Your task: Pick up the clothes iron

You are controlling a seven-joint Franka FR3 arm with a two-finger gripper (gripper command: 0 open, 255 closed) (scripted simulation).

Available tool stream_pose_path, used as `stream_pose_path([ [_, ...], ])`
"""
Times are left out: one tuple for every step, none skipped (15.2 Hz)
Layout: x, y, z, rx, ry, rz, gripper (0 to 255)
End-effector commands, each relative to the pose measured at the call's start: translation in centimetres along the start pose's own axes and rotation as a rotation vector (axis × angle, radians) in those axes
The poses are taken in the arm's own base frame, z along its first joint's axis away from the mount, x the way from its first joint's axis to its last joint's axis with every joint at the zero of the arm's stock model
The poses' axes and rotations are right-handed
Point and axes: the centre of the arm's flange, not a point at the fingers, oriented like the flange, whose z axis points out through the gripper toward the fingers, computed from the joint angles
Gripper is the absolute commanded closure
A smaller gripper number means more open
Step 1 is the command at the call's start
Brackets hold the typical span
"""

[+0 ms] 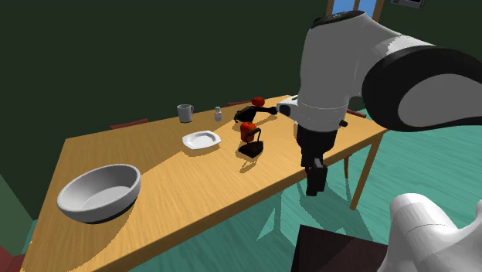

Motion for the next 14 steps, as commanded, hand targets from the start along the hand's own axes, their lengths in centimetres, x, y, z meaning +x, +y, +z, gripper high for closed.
stream_pose_path([
  [0.0, 0.0, 0.0, 0.0, 0.0, 0.0, 0],
  [0.0, 1.3, 0.3, 0.001, 0.003, -0.023, 0],
  [0.1, 2.6, 0.6, 0.002, 0.006, -0.045, 0],
  [0.1, 3.9, 1.0, 0.003, 0.01, -0.068, 0],
  [0.2, 5.2, 1.3, 0.004, 0.013, -0.09, 0],
  [0.4, 6.5, 1.6, 0.005, 0.016, -0.113, 0],
  [0.5, 7.7, 1.9, 0.006, 0.019, -0.135, 0],
  [0.7, 9.0, 2.3, 0.007, 0.023, -0.158, 0],
  [1.0, 10.3, 2.6, 0.008, 0.026, -0.181, 0],
  [1.2, 11.6, 2.9, 0.009, 0.029, -0.203, 0],
  [1.5, 12.8, 3.2, 0.009, 0.032, -0.226, 0],
  [1.8, 14.1, 3.6, 0.01, 0.036, -0.248, 0],
  [2.2, 15.3, 3.9, 0.011, 0.039, -0.271, 0],
  [2.5, 16.6, 4.2, 0.012, 0.042, -0.293, 0],
])
